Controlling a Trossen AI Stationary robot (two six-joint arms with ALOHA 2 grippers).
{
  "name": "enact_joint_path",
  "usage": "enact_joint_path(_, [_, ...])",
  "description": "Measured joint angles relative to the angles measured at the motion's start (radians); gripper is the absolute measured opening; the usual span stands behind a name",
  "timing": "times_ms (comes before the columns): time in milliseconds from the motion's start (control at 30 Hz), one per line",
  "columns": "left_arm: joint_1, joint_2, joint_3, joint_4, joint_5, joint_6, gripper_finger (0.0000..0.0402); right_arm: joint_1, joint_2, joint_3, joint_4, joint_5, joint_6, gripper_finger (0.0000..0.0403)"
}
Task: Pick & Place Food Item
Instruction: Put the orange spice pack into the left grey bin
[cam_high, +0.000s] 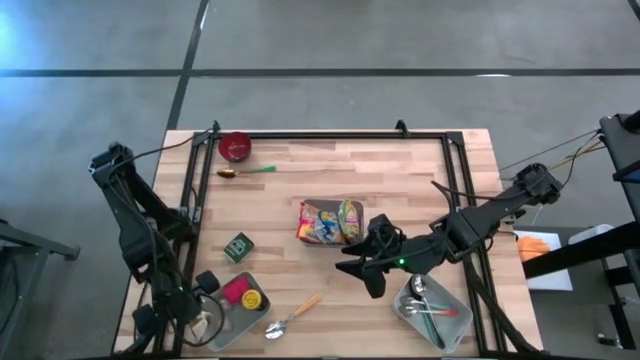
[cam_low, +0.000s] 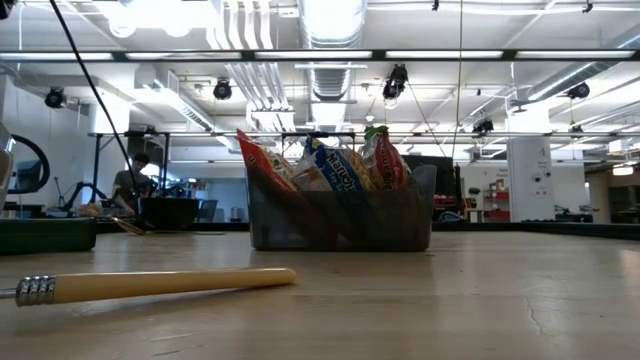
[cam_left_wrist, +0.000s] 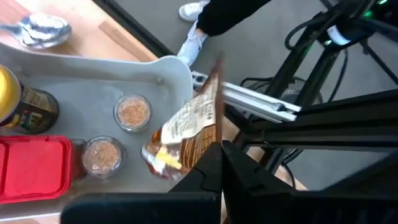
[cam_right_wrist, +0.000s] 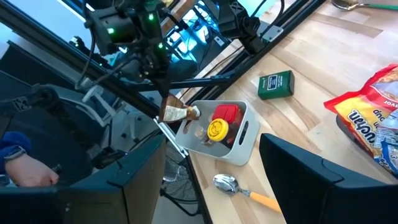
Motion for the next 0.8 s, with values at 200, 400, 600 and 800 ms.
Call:
enact_joint_path(200, [0.000,-0.036,-0.008,-0.003,-0.011,-0.002,0.0000,0.000,0.000,0.000,0.000,0.001,-0.004,0.0256])
enact_joint_path(400, [0.001,-0.035,-0.039,0.015,-0.019,0.005,0.0000,0.000,0.000,-0.002,0.000,0.004,-0.004,0.0256])
enact_joint_path(600, [0.002,-0.035,-0.084,0.061,-0.018,0.008,0.0000,0.000,0.000,-0.002,0.000,0.024,-0.004,0.0256])
enact_joint_path(800, [0.003,-0.047,-0.137,0.090,-0.019,0.007,0.0000,0.000,0.000,-0.002,0.001,0.026,0.001,0.0256])
